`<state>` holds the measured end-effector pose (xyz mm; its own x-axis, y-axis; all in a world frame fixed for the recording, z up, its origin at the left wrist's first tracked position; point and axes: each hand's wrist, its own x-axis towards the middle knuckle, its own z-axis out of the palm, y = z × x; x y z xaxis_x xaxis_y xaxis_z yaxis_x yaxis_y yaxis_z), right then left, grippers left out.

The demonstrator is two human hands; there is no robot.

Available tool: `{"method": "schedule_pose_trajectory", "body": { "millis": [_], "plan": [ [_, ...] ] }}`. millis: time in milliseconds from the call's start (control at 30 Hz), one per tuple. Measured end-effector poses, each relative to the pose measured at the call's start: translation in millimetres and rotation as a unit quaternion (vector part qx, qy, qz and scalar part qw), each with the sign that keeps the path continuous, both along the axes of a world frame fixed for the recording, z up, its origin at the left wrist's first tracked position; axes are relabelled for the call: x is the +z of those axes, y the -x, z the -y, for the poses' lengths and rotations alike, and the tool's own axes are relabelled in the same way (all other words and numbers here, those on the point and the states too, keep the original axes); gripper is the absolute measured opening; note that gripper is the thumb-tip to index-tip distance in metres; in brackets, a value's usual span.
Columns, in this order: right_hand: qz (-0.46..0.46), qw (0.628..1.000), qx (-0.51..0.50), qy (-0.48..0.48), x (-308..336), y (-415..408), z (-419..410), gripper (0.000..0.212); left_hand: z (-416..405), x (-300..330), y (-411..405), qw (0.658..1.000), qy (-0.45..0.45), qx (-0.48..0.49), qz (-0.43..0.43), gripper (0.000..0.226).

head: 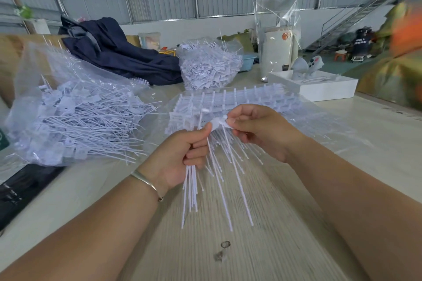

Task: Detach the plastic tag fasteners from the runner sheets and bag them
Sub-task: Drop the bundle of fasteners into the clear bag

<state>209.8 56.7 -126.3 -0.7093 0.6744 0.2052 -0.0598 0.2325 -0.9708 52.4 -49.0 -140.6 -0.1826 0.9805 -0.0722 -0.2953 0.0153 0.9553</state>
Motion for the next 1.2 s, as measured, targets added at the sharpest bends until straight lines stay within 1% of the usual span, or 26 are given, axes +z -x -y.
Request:
{"method": "schedule_pose_trajectory", "body": {
  "millis": [67,100,133,200,233,267,400,500,567,633,700,800,900,967,1033,1100,1200],
  "plan": [
    [-0.03,0.998,0.03,0.035,1,2,2,0.003,2,2,-7,0.994,-0.026,-0.058,0.091,0.018],
    [-0.034,0.997,0.048,0.046,1,4,4,0.005,2,3,-12,0.988,-0.042,-0.087,0.124,0.013],
    [-0.029,0.996,0.066,0.055,0,6,6,0.016,3,5,-16,0.982,-0.06,-0.109,0.143,0.011],
    [-0.002,0.993,0.096,0.071,-2,10,11,0.043,4,8,-21,0.976,-0.088,-0.128,0.151,0.013],
    [0.008,0.991,0.106,0.077,-3,12,12,0.053,3,9,-23,0.977,-0.096,-0.123,0.147,0.015],
    [0.011,0.991,0.109,0.078,-3,13,13,0.057,2,9,-23,0.978,-0.1,-0.114,0.142,0.016],
    [-0.006,0.992,0.086,0.094,-5,16,13,0.044,-1,7,-19,0.987,-0.088,-0.061,0.118,0.017],
    [0.013,0.996,0.05,0.078,-6,16,14,0.036,-3,3,-17,0.995,-0.074,-0.025,0.058,0.021],
    [0.008,0.997,0.03,0.067,-4,14,12,0.027,-4,0,-17,0.998,-0.065,0.004,0.025,0.017],
    [-0.013,0.996,0.034,0.079,-2,10,9,0.021,-4,-1,-15,0.997,-0.065,0.031,-0.006,0.011],
    [-0.031,0.993,0.047,0.104,-1,8,6,0.015,-4,-3,-13,0.993,-0.066,0.072,-0.062,0.007],
    [-0.039,0.991,0.053,0.112,0,6,5,0.015,-3,-4,-9,0.984,-0.049,0.117,-0.122,0.015],
    [-0.04,0.992,0.06,0.104,2,6,7,0.014,-3,-4,-10,0.983,-0.038,0.095,-0.152,0.018],
    [-0.033,0.994,0.052,0.094,3,5,8,0.02,-3,-4,-11,0.981,-0.034,0.089,-0.166,0.021],
    [-0.029,0.994,0.039,0.1,3,4,7,0.019,-4,-5,-11,0.981,-0.029,0.095,-0.165,0.024],
    [-0.021,0.993,0.033,0.109,3,3,6,0.014,-5,-5,-12,0.983,-0.028,0.105,-0.151,0.023],
    [0.003,0.996,0.02,0.082,1,4,4,0.015,-6,-5,-13,0.979,-0.03,0.127,-0.156,0.023]
  ]
}}
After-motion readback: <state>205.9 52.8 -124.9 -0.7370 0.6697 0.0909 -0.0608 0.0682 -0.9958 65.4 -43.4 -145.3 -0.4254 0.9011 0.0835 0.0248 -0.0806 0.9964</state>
